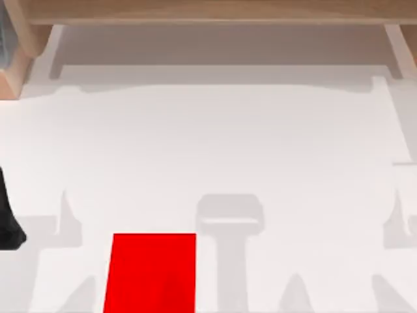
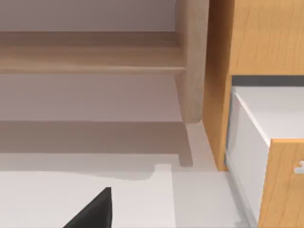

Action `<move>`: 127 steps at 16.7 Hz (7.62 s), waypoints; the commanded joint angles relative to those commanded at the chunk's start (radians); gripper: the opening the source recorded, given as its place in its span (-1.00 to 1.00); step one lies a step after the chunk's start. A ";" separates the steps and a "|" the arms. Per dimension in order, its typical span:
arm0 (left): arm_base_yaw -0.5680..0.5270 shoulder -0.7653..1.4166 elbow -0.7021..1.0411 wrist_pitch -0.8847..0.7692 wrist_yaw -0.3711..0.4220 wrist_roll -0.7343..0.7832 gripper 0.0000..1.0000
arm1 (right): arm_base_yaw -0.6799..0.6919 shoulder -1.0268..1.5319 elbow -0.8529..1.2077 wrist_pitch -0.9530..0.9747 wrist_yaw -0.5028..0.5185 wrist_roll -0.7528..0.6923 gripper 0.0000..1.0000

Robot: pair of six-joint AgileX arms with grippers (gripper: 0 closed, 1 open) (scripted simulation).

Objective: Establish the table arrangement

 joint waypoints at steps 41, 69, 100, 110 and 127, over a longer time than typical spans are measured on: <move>0.000 0.000 0.000 0.000 0.000 0.000 1.00 | -0.373 2.577 2.402 -1.297 -0.017 -0.206 1.00; 0.000 0.000 0.000 0.000 0.000 0.000 1.00 | -0.367 2.595 2.324 -1.199 -0.017 -0.204 0.40; 0.000 0.000 0.000 0.000 0.000 0.000 1.00 | -0.315 2.224 2.240 -1.268 -0.004 -0.025 -1.00; 0.000 0.000 0.000 0.000 0.000 0.000 1.00 | 0.052 2.012 2.135 -1.291 0.034 0.334 -1.00; 0.000 0.000 0.000 0.000 0.000 0.000 1.00 | 0.996 2.310 1.953 -1.124 0.090 1.036 -1.00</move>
